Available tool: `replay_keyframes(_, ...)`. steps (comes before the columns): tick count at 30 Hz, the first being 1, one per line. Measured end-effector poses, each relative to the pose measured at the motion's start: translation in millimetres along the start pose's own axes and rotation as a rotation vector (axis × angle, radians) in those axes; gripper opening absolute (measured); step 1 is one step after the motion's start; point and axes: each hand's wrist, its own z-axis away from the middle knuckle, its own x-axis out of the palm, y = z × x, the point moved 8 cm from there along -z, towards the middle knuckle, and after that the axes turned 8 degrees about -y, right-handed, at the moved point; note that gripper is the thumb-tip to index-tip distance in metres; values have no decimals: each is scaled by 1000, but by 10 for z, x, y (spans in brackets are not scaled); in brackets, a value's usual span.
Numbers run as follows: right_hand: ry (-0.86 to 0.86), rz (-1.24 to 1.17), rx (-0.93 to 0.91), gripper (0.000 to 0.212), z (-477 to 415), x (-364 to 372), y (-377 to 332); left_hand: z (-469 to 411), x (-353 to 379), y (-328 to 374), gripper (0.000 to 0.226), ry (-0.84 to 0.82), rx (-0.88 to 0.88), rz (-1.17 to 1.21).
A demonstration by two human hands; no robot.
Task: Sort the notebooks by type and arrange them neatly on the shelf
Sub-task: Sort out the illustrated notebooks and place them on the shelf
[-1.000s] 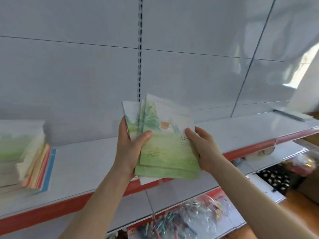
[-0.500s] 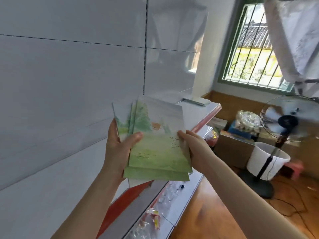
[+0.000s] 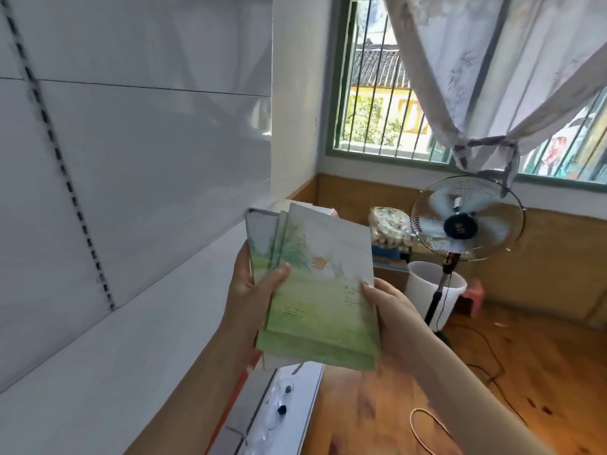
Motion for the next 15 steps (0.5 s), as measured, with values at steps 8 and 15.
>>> replay_keyframes(8, -81, 138, 44, 14, -1685, -758, -409, -1457, 71, -704, 45, 154, -25, -32)
replay_keyframes(15, -230, 423, 114, 18, -3163, -699, -552, -1880, -735, -566, 47, 493, 35, -167)
